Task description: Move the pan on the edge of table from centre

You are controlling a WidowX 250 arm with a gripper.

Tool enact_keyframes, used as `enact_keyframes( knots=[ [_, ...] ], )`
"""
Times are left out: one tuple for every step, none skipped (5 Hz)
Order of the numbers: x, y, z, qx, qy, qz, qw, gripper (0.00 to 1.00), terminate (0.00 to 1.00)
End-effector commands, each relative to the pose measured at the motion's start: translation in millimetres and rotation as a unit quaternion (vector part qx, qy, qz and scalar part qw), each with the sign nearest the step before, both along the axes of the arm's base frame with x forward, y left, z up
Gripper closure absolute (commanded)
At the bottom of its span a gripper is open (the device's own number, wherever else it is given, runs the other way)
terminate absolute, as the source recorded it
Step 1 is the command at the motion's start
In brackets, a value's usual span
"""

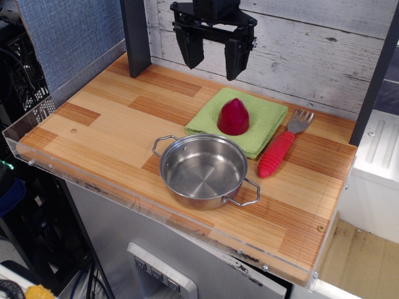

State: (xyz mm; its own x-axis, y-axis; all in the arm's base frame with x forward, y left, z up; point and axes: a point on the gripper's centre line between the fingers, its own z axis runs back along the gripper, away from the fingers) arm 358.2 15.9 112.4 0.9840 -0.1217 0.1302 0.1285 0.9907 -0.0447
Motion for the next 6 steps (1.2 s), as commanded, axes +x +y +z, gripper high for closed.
enact_keyframes(
  knots=[
    [0, 0, 0, 0.000, 0.000, 0.000, 1.0000, 0.00, 0.00],
    [-12, -19, 4, 0.005, -0.015, -0.054, 0.9984, 0.00, 0.00],
    [-27, -32, -3, 0.010, -0.006, -0.104, 0.9945, 0.00, 0.00],
    [-40, -43, -16, 0.023, 0.011, -0.143, 0.9895, 0.00, 0.00],
    [-49, -51, -30, 0.040, 0.029, -0.152, 0.9872, 0.00, 0.00],
    [-54, -59, -48, 0.044, 0.030, -0.122, 0.9911, 0.00, 0.00]
  ],
)
